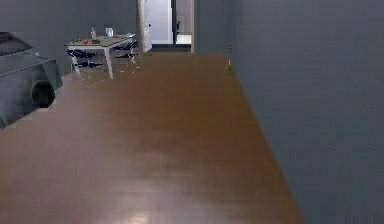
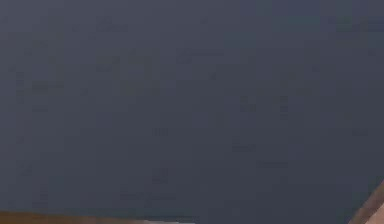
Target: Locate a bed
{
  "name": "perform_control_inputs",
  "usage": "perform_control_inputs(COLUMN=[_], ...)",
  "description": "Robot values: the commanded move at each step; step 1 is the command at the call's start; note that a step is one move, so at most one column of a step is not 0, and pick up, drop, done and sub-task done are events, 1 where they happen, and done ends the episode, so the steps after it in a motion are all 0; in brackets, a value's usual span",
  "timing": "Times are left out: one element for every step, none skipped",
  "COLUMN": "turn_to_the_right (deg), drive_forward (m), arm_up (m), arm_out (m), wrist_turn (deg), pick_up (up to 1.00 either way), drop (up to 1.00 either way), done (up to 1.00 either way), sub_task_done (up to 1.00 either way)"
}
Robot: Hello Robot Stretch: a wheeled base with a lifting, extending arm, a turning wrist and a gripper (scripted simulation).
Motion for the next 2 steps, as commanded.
perform_control_inputs(turn_to_the_right=[-3.0,0.0], drive_forward=[0.00,1.00], arm_up=[0.00,0.00], arm_out=[0.00,0.00], wrist_turn=[0.0,0.0], pick_up=[0.00,0.00], drop=[0.00,0.00], done=[0.00,0.00], sub_task_done=[0.00,0.00])
